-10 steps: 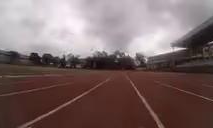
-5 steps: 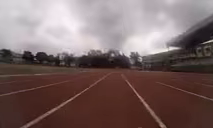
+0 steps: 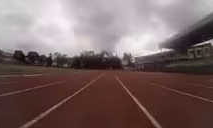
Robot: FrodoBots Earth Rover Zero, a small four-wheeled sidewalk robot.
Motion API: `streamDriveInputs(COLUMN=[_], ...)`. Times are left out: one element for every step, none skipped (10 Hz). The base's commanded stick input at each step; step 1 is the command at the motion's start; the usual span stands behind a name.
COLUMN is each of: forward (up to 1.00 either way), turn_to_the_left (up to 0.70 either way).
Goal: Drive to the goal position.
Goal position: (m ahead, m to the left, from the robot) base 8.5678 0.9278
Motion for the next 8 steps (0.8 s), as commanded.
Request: streamDriveInputs(forward=[0.70,0.70,0.70,0.70,0.70,0.70,0.70,0.70], turn_to_the_left=[0.00,0.00,0.00,0.00,0.00,0.00,0.00,0.00])
